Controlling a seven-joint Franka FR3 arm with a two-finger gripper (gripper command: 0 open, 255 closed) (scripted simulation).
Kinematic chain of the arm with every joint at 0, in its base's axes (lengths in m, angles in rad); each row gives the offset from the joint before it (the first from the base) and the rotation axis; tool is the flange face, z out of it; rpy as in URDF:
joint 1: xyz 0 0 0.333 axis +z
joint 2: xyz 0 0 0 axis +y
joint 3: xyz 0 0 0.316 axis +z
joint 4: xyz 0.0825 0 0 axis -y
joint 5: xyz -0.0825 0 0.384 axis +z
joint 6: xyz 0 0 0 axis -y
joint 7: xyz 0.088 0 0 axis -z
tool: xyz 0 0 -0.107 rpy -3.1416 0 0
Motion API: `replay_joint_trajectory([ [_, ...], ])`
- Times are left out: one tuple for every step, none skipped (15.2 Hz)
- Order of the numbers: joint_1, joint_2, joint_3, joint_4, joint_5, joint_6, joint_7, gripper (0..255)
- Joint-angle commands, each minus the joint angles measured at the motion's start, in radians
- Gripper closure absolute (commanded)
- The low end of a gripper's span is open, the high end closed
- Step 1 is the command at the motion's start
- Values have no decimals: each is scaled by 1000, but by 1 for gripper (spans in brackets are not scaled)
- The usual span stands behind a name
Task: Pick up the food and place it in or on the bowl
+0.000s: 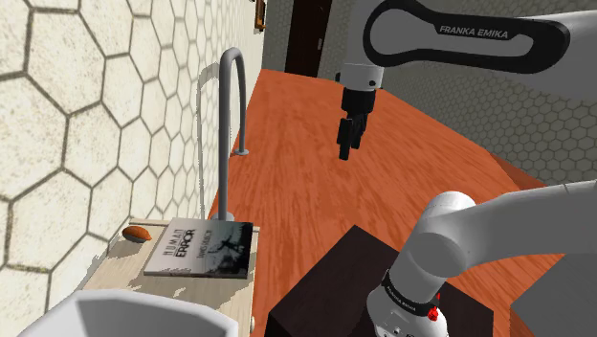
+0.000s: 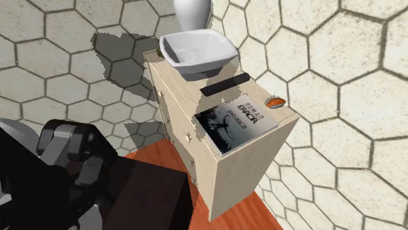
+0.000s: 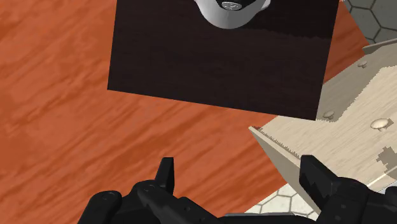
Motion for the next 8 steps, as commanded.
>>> replay_joint_trajectory([
  [0,0,0,0,0,0,0,0],
  [10,21,16,2,14,21,12,0],
  [19,42,31,5,28,42,23,0],
  [29,64,47,9,41,63,35,0],
  [38,87,63,14,53,84,46,0],
  [47,111,78,20,65,105,56,0],
  [55,136,93,27,76,125,67,0],
  [63,161,109,36,86,145,78,0],
])
